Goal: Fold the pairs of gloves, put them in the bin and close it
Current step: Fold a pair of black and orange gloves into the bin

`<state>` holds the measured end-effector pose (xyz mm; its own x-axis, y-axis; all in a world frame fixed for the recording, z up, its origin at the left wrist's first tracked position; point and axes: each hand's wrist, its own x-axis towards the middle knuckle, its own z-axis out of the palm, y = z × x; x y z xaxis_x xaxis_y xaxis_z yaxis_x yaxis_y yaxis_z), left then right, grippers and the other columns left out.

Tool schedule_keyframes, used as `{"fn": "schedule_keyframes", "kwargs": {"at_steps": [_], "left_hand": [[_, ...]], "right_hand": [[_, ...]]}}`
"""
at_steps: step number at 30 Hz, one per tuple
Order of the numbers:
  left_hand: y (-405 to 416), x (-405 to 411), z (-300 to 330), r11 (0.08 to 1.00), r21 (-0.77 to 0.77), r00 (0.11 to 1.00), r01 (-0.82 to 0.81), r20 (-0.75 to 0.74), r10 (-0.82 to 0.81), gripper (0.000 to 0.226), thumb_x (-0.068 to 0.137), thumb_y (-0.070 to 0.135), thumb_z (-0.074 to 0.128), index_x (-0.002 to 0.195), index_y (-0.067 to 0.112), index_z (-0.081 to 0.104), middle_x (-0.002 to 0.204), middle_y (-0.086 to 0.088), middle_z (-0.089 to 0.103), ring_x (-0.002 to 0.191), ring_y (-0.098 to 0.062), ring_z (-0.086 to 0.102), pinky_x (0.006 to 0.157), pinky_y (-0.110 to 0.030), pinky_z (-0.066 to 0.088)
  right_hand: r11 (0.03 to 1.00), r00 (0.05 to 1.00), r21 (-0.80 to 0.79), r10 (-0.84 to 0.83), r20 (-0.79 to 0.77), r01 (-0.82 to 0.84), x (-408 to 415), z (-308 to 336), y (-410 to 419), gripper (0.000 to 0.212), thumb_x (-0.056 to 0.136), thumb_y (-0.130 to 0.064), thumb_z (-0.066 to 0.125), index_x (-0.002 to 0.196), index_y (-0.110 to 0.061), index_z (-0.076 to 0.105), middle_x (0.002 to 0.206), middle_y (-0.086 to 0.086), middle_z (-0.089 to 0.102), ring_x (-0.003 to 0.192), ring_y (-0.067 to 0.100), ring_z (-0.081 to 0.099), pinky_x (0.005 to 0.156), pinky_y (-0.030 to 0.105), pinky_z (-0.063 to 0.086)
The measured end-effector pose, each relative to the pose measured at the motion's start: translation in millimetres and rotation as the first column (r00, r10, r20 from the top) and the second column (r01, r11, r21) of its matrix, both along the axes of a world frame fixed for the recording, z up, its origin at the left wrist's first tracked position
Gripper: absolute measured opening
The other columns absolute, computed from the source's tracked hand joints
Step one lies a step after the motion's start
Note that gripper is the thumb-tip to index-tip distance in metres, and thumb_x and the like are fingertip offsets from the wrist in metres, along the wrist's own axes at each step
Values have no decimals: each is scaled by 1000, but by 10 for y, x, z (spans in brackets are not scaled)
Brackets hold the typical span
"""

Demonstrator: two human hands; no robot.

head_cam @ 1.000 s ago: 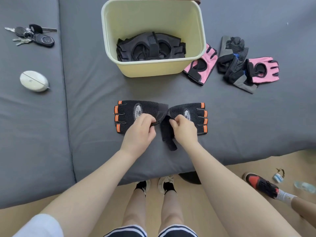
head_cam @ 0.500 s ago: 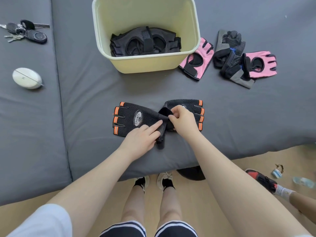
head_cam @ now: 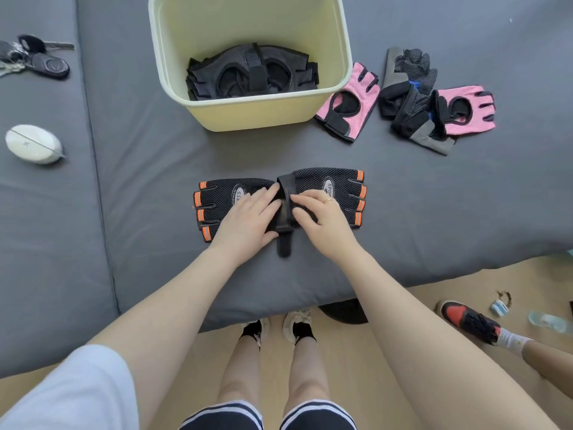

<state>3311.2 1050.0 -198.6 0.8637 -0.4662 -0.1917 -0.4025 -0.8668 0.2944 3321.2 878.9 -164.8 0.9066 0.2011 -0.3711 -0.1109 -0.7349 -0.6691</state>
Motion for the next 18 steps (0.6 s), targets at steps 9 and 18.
{"fn": "schedule_keyframes", "kwargs": {"at_steps": [9,18], "left_hand": [[98,172,13,1000,18,1000,25,1,-25,66,63,19,82,122,4,56,140,-16,47,124,-37,49,101,-48,41],[65,133,-29,997,-11,997,-71,-43,70,66,65,21,81,125,10,56,125,-27,56,111,-44,56,87,-53,48]], "right_hand": [[982,988,-119,149,30,-144,-82,-118,9,47,90,2,41,134,-13,48,127,7,56,109,32,50,96,42,42],[929,944,-182,329,13,-321,-185,-97,-123,55,72,-2,58,125,-12,49,138,4,48,122,29,44,96,44,42]]}}
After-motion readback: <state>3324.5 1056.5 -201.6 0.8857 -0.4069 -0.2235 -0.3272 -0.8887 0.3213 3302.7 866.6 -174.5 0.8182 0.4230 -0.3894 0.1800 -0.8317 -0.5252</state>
